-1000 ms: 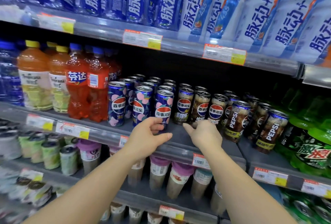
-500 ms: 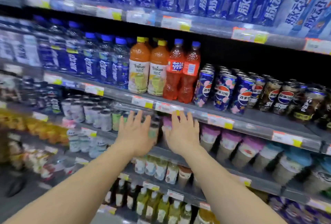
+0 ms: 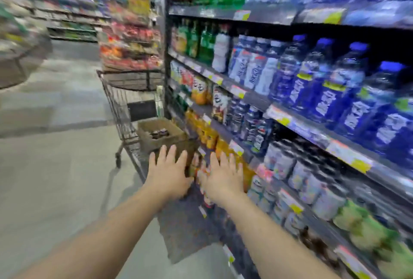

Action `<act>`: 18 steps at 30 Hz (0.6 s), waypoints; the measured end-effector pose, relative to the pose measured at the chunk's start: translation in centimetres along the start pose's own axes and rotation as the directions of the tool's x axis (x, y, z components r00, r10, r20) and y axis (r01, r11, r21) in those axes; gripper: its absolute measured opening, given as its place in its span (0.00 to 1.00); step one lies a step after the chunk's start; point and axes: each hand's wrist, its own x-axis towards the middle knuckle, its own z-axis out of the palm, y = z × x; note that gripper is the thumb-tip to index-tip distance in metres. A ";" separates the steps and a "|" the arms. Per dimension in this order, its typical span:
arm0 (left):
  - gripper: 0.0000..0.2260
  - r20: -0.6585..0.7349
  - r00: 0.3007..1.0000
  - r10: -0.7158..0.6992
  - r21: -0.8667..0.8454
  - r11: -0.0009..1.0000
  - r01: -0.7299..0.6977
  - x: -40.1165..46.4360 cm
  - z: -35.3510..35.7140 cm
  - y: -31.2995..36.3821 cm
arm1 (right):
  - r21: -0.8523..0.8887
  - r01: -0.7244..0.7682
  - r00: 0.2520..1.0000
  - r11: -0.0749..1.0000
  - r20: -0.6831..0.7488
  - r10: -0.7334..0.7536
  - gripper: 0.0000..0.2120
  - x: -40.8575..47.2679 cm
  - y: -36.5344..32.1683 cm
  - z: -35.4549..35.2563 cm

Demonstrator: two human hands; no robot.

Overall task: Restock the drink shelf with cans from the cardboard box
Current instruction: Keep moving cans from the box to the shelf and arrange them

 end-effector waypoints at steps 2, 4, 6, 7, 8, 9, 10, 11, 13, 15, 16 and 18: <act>0.35 0.000 0.995 -0.096 -0.003 0.995 0.096 3.9 -0.7 -4.5 | 0.014 0.082 0.996 0.997 0.028 -0.082 0.34 5.5 -4.0 0.7; 0.34 -0.014 0.985 -0.170 -0.012 0.985 0.169 7.4 -1.4 -8.6 | 0.030 0.152 0.986 0.988 0.061 -0.154 0.34 10.4 -7.7 1.1; 0.34 -0.033 0.971 -0.236 -0.036 0.971 0.235 10.6 -1.7 -12.3 | 0.039 0.218 0.973 0.975 0.072 -0.220 0.34 14.9 -11.0 1.4; 0.33 -0.037 0.964 -0.262 -0.051 0.964 0.260 12.0 -1.7 -14.1 | 0.042 0.240 0.968 0.970 0.071 -0.243 0.34 17.0 -12.6 1.6; 0.33 -0.036 0.958 -0.286 -0.069 0.957 0.283 13.4 -1.6 -15.8 | 0.041 0.262 0.962 0.964 0.072 -0.264 0.34 18.9 -14.1 1.9; 0.33 -0.030 0.952 -0.306 -0.081 0.950 0.303 14.6 -1.3 -17.4 | 0.038 0.280 0.956 0.959 0.077 -0.283 0.34 20.7 -15.6 2.4; 0.32 -0.019 0.946 -0.322 -0.085 0.944 0.320 15.9 -1.0 -19.0 | 0.036 0.294 0.952 0.955 0.082 -0.296 0.34 22.5 -16.9 3.0; 0.32 -0.004 0.943 -0.334 -0.085 0.939 0.332 17.3 -0.6 -20.6 | 0.032 0.303 0.948 0.952 0.089 -0.305 0.34 24.3 -18.3 3.7; 0.33 0.017 0.942 -0.336 -0.081 0.938 0.336 20.6 0.2 -23.7 | 0.024 0.301 0.948 0.953 0.105 -0.302 0.34 27.9 -20.7 5.2; 0.33 0.027 0.952 -0.304 -0.071 0.950 0.305 24.4 0.7 -26.7 | 0.020 0.273 0.955 0.962 0.111 -0.273 0.33 31.7 -22.9 6.8; 0.33 0.026 0.959 -0.283 -0.071 0.956 0.284 26.4 1.0 -28.3 | 0.016 0.249 0.962 0.968 0.109 -0.249 0.33 33.6 -24.0 7.6; 0.33 0.020 0.972 -0.235 -0.070 0.969 0.236 30.4 1.1 -31.5 | 0.015 0.183 0.977 0.983 0.111 -0.183 0.33 37.4 -26.3 9.2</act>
